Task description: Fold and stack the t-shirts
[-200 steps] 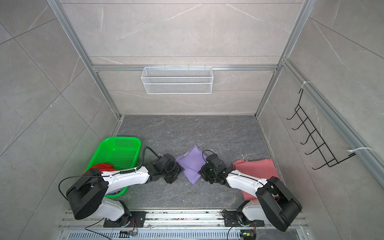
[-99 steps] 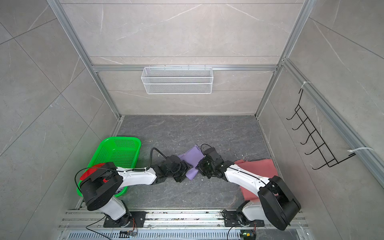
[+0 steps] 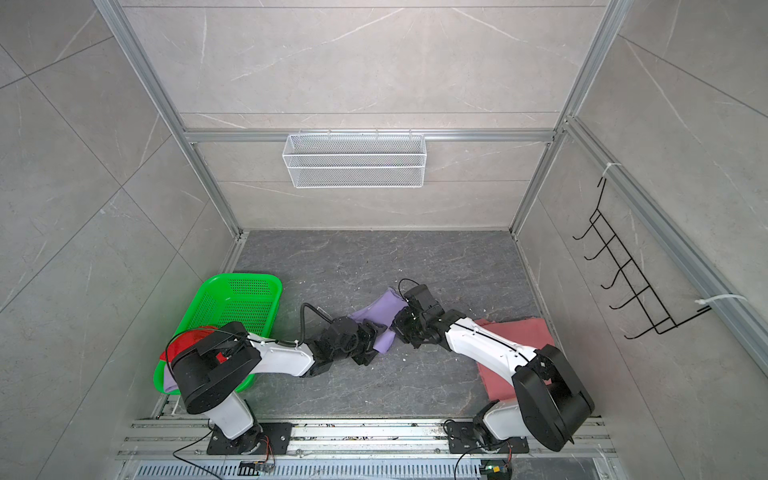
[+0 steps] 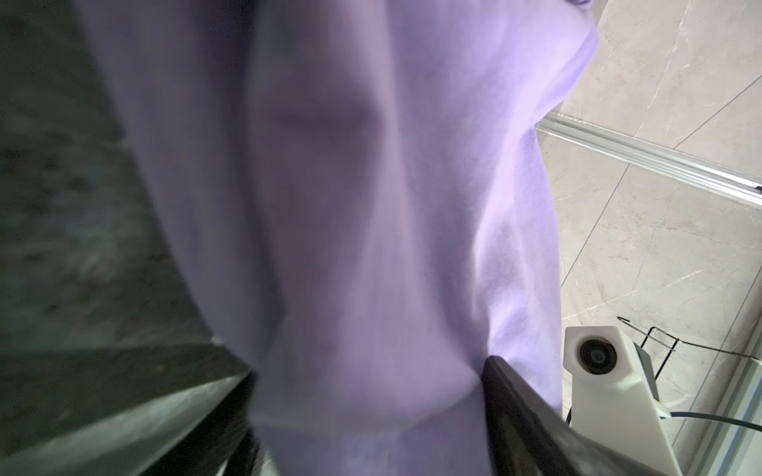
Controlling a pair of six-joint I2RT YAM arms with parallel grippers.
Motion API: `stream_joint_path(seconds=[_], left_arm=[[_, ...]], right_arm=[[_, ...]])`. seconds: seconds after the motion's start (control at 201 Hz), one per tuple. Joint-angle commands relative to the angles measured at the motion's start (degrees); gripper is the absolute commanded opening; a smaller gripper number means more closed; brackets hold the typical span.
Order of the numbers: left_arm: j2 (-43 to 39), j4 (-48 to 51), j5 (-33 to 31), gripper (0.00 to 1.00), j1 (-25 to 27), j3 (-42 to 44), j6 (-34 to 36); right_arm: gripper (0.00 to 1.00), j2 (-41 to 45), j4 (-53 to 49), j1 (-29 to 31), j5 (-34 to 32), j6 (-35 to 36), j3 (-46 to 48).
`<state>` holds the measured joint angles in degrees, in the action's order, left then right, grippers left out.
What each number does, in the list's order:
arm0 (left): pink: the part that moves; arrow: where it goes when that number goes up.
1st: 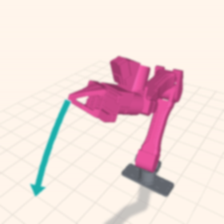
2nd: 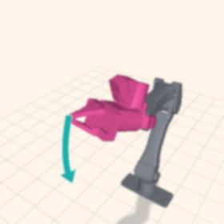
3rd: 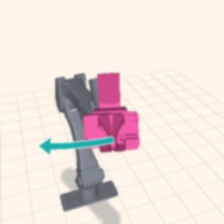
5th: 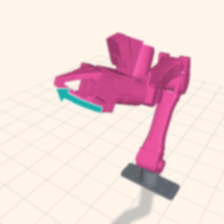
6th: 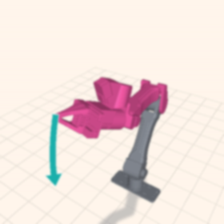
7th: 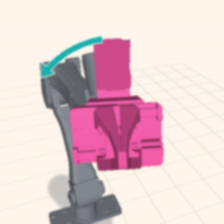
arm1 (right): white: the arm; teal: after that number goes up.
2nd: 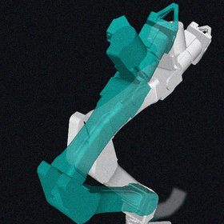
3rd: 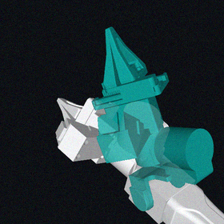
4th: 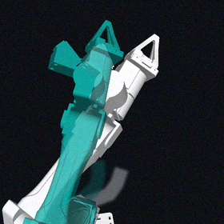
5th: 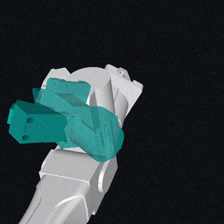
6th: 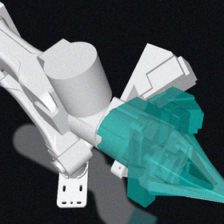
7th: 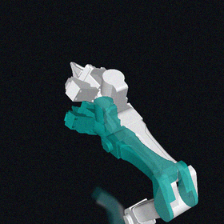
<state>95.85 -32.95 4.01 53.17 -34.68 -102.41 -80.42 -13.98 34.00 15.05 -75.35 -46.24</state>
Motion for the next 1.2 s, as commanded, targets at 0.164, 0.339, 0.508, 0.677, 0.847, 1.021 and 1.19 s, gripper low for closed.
stream_joint_path(seconds=[0.164, 0.339, 0.508, 0.677, 0.847, 1.021, 1.19], left_arm=[[-5.84, 3.07, -2.00, 0.92, 0.90, 1.11, -1.92], [-2.18, -4.08, -4.89, 0.95, 1.53, 1.05, -3.41], [5.73, -15.54, -7.02, 0.95, 3.36, 0.48, -6.78], [10.65, -23.87, -9.84, 0.89, 3.78, 0.82, -8.15], [8.57, -21.48, -10.98, 0.69, 3.78, 1.10, -6.73], [7.23, -18.64, -10.43, 0.25, 3.79, 0.73, -6.06], [8.38, -21.21, -9.46, 0.00, 3.79, 0.32, -8.43]], right_arm=[[0.16, -0.09, -0.12, -1.50, -0.40, -1.46, -4.41], [0.16, 0.64, 1.95, -1.48, -0.11, -5.37, -3.05], [0.16, 1.59, 3.93, -1.48, -0.34, -8.83, -1.26], [0.17, 2.65, 2.29, -1.67, -1.08, -8.39, -1.14], [0.22, 4.52, -0.89, -1.92, -2.55, -5.49, 0.75], [0.40, 6.26, 0.52, -1.99, -2.32, -3.83, 5.51], [0.67, 8.50, 4.40, -1.94, -1.84, -4.47, 10.97]])
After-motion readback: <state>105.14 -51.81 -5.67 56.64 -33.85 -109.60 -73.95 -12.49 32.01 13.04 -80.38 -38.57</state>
